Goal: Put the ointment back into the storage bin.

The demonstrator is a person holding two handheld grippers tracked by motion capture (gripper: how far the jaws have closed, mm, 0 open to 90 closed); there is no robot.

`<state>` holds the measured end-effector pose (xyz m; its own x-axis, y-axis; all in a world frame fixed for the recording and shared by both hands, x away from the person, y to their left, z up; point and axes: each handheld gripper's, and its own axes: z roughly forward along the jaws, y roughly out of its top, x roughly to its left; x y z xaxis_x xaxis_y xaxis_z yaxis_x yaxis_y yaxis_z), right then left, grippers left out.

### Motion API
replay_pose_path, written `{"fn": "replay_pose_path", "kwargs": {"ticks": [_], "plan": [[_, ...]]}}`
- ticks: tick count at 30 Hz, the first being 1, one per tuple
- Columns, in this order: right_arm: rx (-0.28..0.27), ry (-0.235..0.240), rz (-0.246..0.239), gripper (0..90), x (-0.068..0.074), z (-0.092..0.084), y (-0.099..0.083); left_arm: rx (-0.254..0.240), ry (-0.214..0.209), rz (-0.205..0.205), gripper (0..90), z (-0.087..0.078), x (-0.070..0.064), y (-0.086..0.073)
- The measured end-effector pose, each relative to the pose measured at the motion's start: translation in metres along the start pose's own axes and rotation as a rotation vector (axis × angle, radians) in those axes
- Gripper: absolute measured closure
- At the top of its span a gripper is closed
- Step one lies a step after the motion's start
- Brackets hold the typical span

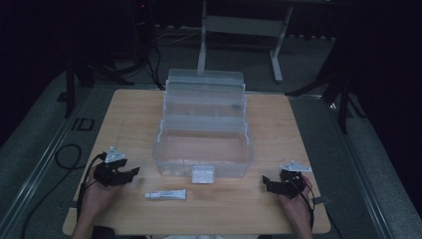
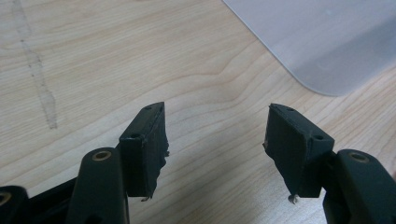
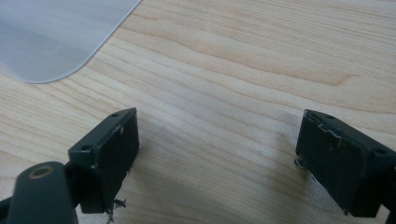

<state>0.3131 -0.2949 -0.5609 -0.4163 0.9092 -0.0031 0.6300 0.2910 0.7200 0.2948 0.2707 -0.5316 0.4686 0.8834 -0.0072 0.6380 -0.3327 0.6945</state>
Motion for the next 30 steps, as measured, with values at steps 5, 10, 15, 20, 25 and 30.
{"fn": "replay_pose_path", "kwargs": {"ticks": [5,10,15,20,25,30], "plan": [[-0.002,-0.006,0.005,13.0,0.001,0.0,0.0,0.013,0.0,0.029,39.5,-0.007,0.001,0.005],[-0.002,-0.008,0.005,12.9,0.001,0.0,0.0,0.016,-0.017,0.062,41.0,-0.016,-0.002,0.013],[-0.002,-0.012,0.009,13.0,0.001,-0.001,-0.001,0.023,-0.041,0.09,41.2,-0.02,-0.007,0.019],[-0.002,-0.012,0.011,13.0,0.002,-0.001,-0.001,0.034,-0.049,0.122,41.3,-0.025,-0.01,0.025],[-0.002,-0.012,0.01,12.9,0.002,-0.001,-0.001,0.032,-0.06,0.144,41.8,-0.033,-0.013,0.029],[-0.002,-0.012,0.01,13.0,0.001,-0.001,-0.001,0.044,-0.067,0.175,41.8,-0.038,-0.016,0.034]]}}
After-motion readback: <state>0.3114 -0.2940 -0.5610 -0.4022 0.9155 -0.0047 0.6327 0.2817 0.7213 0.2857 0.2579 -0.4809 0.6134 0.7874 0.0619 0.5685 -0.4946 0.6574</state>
